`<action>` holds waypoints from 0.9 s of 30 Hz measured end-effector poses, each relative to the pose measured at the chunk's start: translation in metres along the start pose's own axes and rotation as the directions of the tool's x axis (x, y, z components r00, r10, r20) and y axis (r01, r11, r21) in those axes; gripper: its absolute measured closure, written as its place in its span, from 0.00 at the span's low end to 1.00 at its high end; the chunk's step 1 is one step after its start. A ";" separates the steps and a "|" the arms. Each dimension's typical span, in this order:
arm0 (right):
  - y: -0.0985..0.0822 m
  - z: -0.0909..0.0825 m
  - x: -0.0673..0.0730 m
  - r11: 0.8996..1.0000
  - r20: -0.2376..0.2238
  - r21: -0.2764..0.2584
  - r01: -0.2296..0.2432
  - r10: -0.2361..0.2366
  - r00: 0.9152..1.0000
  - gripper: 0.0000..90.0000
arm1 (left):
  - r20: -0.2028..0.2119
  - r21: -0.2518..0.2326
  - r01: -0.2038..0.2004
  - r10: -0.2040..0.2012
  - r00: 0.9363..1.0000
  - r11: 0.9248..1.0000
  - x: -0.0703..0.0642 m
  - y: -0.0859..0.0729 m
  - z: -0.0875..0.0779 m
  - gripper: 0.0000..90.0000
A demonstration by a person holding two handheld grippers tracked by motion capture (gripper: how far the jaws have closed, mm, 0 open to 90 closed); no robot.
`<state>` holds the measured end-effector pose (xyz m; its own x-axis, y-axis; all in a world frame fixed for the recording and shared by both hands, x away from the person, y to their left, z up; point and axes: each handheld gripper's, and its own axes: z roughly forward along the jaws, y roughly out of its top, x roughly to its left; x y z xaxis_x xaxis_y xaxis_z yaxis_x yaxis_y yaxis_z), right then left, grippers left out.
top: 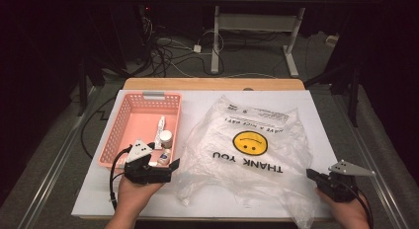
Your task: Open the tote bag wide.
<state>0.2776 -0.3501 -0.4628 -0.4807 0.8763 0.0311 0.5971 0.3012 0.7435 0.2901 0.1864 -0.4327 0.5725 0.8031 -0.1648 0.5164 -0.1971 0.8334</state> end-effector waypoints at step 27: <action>0.066 0.035 -0.043 0.986 -0.002 -0.159 -0.047 0.047 0.999 0.50 | 0.067 0.008 -0.044 0.044 0.997 0.999 -0.012 -0.001 0.003 0.00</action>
<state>0.3598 -0.3547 -0.4380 -0.4532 0.8889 0.0670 0.5092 0.1965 0.8379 0.2848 0.1756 -0.4334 0.6357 0.7546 -0.1630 0.4957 -0.2371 0.8355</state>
